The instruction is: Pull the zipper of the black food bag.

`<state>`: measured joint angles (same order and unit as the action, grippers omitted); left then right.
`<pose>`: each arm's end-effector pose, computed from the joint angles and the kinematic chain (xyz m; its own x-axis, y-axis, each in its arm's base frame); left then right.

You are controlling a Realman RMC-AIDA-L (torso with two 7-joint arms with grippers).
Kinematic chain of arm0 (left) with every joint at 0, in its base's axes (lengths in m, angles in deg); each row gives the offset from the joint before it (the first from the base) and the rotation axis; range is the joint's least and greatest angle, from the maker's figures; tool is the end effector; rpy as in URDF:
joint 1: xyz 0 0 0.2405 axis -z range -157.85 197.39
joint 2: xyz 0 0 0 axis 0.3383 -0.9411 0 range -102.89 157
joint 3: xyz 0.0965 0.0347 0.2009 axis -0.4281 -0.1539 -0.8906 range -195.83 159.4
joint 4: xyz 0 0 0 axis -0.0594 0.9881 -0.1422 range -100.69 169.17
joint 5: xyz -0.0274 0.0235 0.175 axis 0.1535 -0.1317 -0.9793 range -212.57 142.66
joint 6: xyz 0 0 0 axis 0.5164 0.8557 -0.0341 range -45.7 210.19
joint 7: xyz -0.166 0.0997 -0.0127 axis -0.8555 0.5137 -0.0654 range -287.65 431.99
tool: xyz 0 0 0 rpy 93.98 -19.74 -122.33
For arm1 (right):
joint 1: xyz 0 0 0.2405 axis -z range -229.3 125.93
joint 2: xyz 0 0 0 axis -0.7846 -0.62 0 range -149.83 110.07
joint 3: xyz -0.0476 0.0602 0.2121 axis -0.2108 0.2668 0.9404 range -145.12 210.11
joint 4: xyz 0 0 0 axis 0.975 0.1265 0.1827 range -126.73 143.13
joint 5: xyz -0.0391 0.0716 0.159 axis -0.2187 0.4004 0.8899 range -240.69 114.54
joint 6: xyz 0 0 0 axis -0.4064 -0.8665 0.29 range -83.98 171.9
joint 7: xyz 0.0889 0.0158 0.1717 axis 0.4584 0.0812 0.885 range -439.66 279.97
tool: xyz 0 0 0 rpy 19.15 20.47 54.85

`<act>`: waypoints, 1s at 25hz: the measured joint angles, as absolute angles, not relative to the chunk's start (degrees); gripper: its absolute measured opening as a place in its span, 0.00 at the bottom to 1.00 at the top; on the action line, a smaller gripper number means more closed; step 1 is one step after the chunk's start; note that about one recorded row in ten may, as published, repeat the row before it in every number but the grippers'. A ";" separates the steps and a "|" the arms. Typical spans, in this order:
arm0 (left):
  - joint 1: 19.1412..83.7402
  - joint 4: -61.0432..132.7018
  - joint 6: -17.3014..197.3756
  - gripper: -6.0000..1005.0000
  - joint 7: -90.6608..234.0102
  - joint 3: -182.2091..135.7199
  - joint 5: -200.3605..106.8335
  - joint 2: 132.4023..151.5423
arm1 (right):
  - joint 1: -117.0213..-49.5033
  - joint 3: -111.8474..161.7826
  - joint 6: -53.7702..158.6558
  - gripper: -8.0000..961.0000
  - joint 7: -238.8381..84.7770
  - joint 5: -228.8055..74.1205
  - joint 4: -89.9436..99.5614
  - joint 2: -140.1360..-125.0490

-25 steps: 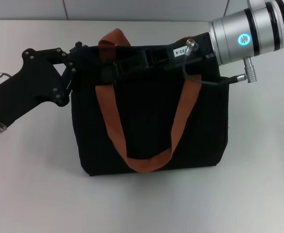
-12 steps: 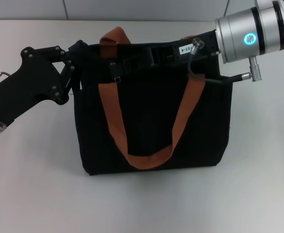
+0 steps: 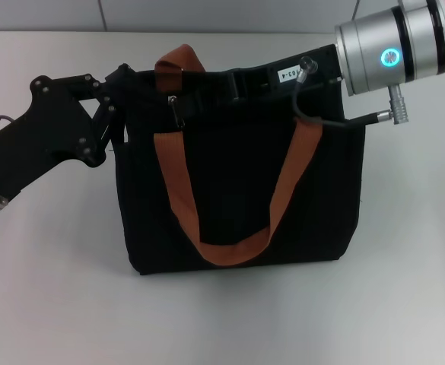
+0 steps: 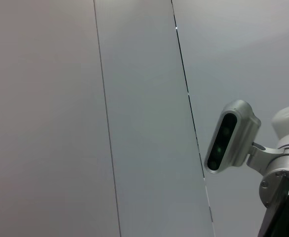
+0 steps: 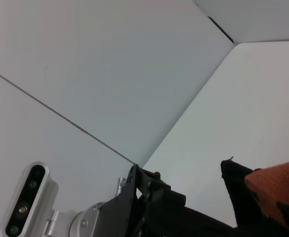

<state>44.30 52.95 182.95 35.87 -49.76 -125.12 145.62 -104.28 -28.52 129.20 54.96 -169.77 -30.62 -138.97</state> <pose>-0.1844 0.2888 0.0142 0.6180 -0.2440 0.7473 0.3142 -0.7948 -0.5193 0.0562 0.3347 -0.0680 0.5788 -0.7764 -0.2494 -0.7162 -0.6302 0.2999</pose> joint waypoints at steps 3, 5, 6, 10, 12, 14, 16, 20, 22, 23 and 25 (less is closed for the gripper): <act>44.16 52.95 183.02 0.05 35.94 -49.76 -125.05 145.60 | -104.31 -28.59 129.10 0.01 55.70 -170.43 -31.50 -138.98; 44.08 52.95 183.03 0.05 35.95 -49.73 -125.05 145.56 | -104.32 -28.60 128.89 0.01 56.41 -171.32 -32.29 -138.98; 44.01 52.95 183.03 0.05 35.96 -49.71 -125.04 145.55 | -104.32 -28.61 128.83 0.01 56.74 -171.72 -32.68 -138.98; 43.94 52.96 183.04 0.05 35.96 -49.69 -125.04 145.53 | -104.38 -28.63 128.96 0.01 57.94 -172.39 -33.77 -138.97; 43.88 52.96 183.07 0.05 35.96 -49.67 -125.03 145.53 | -104.43 -28.72 128.96 0.01 58.06 -172.41 -33.88 -138.97; 43.87 52.96 183.12 0.05 35.96 -49.68 -125.03 145.56 | -104.43 -28.74 128.91 0.01 58.06 -172.41 -33.89 -138.97; 43.86 52.96 183.28 0.05 35.96 -49.67 -125.03 145.58 | -104.43 -28.75 128.95 0.01 57.93 -172.30 -33.89 -138.97; 43.85 52.96 183.50 0.05 35.96 -49.67 -125.03 145.61 | -104.43 -28.77 129.05 0.02 57.72 -172.11 -33.90 -138.97; 43.85 52.96 183.54 0.05 35.96 -49.67 -125.03 145.62 | -104.42 -28.77 128.94 0.02 57.70 -172.06 -33.90 -138.97; 43.85 52.96 183.56 0.05 35.96 -49.67 -125.03 145.62 | -104.42 -28.77 128.94 0.02 57.70 -172.06 -33.90 -138.97; 43.85 52.95 183.57 0.05 35.96 -49.67 -125.03 145.62 | -104.42 -28.77 128.89 0.03 57.71 -171.99 -33.90 -138.97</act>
